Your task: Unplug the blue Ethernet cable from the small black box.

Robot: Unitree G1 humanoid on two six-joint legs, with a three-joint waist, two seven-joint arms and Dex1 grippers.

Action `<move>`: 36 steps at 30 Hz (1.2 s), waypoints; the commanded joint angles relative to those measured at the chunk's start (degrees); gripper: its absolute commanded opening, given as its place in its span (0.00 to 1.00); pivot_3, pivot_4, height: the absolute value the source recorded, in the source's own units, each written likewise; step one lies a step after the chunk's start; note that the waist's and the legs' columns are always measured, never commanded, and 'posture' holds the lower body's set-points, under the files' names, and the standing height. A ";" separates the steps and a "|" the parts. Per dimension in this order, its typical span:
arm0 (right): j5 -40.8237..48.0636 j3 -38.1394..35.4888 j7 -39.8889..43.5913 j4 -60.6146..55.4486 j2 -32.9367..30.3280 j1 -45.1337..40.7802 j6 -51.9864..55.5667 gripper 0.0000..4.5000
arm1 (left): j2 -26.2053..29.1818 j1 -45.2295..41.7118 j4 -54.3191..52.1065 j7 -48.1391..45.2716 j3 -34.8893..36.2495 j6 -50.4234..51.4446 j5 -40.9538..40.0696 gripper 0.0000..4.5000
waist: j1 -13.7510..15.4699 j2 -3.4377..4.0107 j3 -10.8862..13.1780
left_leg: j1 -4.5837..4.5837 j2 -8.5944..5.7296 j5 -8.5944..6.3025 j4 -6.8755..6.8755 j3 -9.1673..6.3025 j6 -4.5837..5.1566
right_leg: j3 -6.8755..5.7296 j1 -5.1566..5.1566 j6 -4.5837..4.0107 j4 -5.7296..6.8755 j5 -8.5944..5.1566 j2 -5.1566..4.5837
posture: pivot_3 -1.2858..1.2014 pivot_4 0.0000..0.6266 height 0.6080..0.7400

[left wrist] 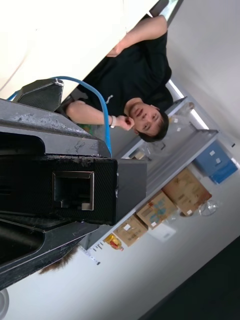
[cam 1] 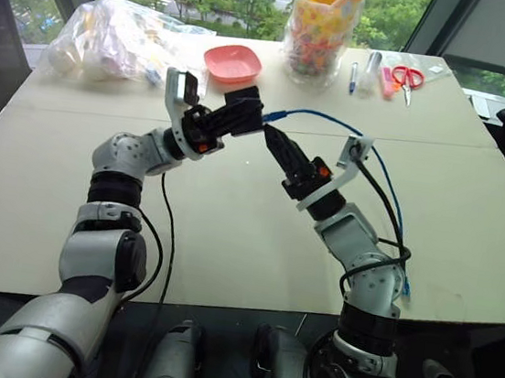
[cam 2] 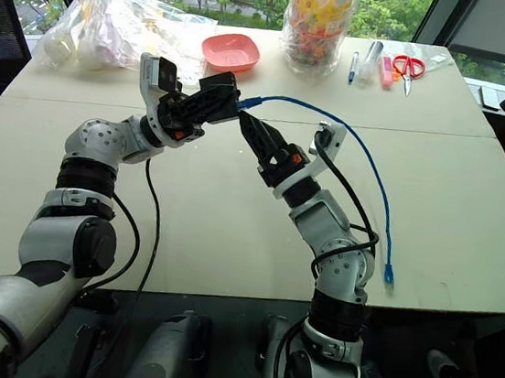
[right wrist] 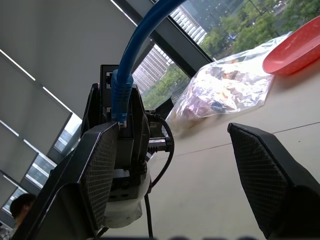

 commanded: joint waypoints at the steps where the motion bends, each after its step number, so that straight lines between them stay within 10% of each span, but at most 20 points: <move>1: 1.88 0.95 1.04 -1.53 -0.10 -1.58 -1.69 0.80 | 0.14 0.49 -1.84 0.40 -0.68 0.32 -1.40 0.12 | 0.01 0.00 0.00 | 0.00 0.00 0.00 0.00 0.00 0.00 | 0.00 0.00 0.00 0.00 0.00 0.00 | 0.52 0.24 1.00; 25: 3.41 3.38 3.03 -1.45 -1.81 0.00 -4.62 0.80 | -0.69 2.23 -4.45 2.87 -1.22 1.81 -3.76 0.12 | 0.03 0.00 0.00 | 0.00 0.00 0.00 0.00 0.00 0.00 | 0.00 0.00 0.00 -0.01 0.00 0.00 | 0.52 0.24 1.00; 33: 3.72 4.02 3.72 -0.54 -1.60 0.09 -4.79 0.05 | -0.55 2.25 -5.26 3.73 -1.13 2.01 -4.73 0.12 | 0.02 0.00 0.00 | 0.00 0.00 0.00 0.00 0.00 0.00 | 0.00 0.00 0.01 -0.01 0.00 0.00 | 0.52 0.24 1.00; 36: 4.31 4.03 3.79 -0.31 -1.58 0.07 -4.90 0.01 | -0.42 2.49 -5.52 4.04 -1.28 1.98 -5.00 0.12 | 0.02 0.00 0.00 | 0.00 0.00 0.00 0.00 -0.01 0.00 | 0.00 0.00 0.01 -0.02 0.00 0.00 | 0.52 0.24 1.00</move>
